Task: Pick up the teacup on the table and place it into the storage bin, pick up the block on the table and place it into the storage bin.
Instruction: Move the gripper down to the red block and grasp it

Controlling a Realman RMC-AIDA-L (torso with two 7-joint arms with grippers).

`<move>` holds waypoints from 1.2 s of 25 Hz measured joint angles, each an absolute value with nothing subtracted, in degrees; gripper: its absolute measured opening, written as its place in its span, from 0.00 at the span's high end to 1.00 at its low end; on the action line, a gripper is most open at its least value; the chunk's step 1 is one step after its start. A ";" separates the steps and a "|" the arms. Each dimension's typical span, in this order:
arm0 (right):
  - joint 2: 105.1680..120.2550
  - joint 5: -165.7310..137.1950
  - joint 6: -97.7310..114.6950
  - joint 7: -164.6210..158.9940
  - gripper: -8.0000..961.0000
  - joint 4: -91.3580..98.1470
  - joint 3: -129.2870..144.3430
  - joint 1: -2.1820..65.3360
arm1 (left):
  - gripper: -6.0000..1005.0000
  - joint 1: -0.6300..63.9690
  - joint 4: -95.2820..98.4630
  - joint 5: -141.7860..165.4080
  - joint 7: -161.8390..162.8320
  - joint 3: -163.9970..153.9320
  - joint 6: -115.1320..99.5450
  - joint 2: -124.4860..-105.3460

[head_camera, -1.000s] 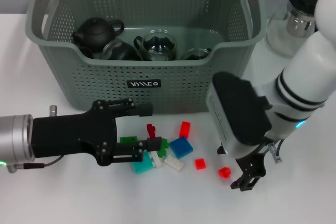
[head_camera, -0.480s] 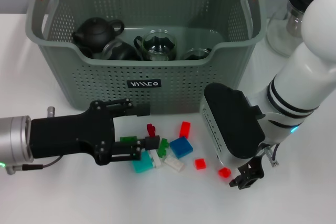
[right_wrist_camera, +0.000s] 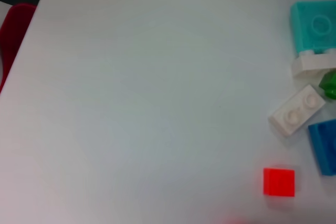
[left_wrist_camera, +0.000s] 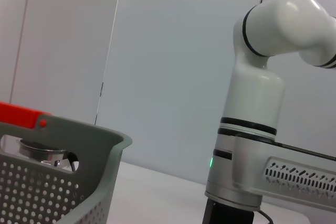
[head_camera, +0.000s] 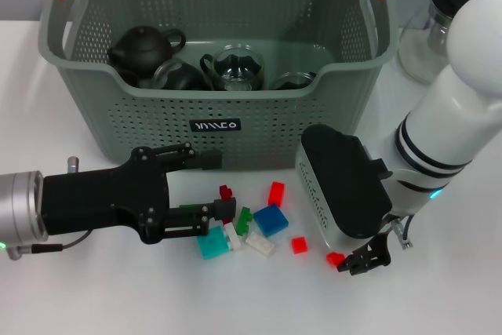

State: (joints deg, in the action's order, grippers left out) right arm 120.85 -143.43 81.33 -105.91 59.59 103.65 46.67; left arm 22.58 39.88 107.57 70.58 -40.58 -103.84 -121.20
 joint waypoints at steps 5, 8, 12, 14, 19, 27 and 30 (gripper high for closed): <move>120.85 -143.29 80.84 -105.91 0.53 59.57 104.26 46.67 | 0.27 22.59 39.81 107.58 70.58 -40.60 -103.66 -121.30; 120.89 -143.25 80.75 -105.90 0.53 59.51 104.67 46.67 | 0.27 22.59 39.81 107.67 70.57 -40.61 -103.53 -121.38; 120.91 -143.23 80.53 -105.91 0.53 59.20 104.76 46.67 | 0.27 22.59 39.39 107.74 70.57 -40.61 -103.47 -121.38; 120.93 -143.19 80.45 -105.91 0.53 59.14 104.77 46.67 | 0.27 22.59 39.00 107.64 70.49 -40.61 -103.46 -121.35; 120.94 -143.17 79.99 -105.90 0.58 58.95 104.77 46.66 | 0.27 22.59 38.89 107.61 70.48 -40.61 -103.45 -121.32; 120.93 -143.16 79.84 -107.39 0.76 58.83 105.67 46.59 | 0.27 22.59 38.39 107.57 70.48 -40.61 -103.59 -121.22; 120.83 -143.17 80.03 -108.03 0.82 58.89 105.62 46.60 | 0.27 22.59 38.38 107.57 70.49 -40.61 -103.65 -121.10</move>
